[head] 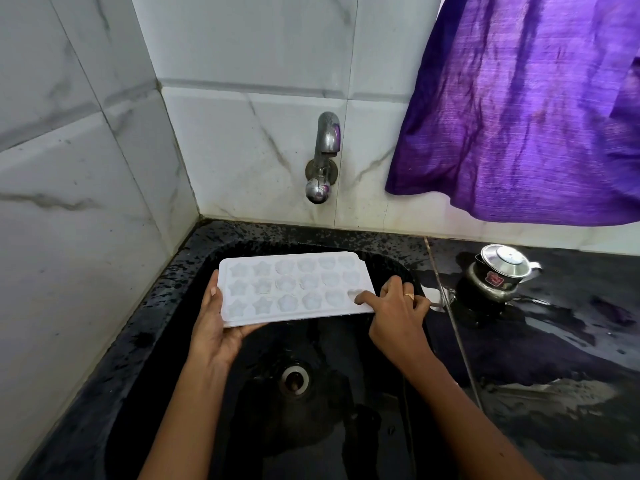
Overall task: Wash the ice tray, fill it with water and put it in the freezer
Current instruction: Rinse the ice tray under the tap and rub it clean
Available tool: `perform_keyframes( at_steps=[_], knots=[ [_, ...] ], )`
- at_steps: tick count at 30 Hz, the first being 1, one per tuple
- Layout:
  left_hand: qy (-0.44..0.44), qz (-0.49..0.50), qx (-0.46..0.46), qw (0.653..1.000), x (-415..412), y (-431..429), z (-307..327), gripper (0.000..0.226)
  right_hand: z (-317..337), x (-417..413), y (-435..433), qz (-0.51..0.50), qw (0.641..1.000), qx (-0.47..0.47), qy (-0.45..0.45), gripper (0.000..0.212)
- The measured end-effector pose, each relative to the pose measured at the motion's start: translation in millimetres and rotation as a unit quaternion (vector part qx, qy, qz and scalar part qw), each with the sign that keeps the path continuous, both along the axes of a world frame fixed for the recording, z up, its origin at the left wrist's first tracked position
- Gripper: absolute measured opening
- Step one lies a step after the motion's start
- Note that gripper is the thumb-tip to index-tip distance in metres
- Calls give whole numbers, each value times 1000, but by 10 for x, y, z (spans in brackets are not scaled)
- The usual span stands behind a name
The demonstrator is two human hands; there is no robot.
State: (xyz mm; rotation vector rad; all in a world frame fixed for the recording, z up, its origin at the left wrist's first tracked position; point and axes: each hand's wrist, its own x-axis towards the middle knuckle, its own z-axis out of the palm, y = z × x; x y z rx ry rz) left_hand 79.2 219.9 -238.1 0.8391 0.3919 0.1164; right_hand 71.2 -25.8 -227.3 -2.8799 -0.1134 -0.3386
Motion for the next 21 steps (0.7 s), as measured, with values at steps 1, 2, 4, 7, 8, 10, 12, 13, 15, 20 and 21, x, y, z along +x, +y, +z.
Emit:
perform_keyframes(
  at_steps=[1,2,4,7,8,10,12,13,15,20,21],
  knots=[
    [2,-1,0,1000,-1,0,-7,34,5,5,-1,-3,1000,1,1,61],
    [2,-3,3,1000,1,-1,-12,33,6,10,3,-4,1000,2,2,61],
    [-5,-7,5,1000,4,-5,-16,32,4,22,25,-1,1000,1,8,63],
    [-20,-13,6,1000,11,-5,-1,29,-6,35,50,8,1000,7,12,67],
    [-22,-12,7,1000,16,-5,4,29,-10,35,49,10,1000,8,12,67],
    [-17,-5,8,1000,20,2,10,32,-17,23,44,15,1000,9,12,69],
    [-12,-1,8,1000,16,2,7,33,-18,6,33,14,1000,2,9,70],
    [-12,-1,9,1000,12,-4,5,33,-12,1,24,11,1000,-3,8,69],
    [-13,-2,12,1000,1,-12,3,32,20,5,9,4,1000,-3,8,64],
    [-14,-8,15,1000,12,-12,25,34,131,36,53,25,999,16,-26,64],
    [-14,-10,17,1000,13,-16,29,34,145,38,82,44,999,14,-28,64]
  ],
)
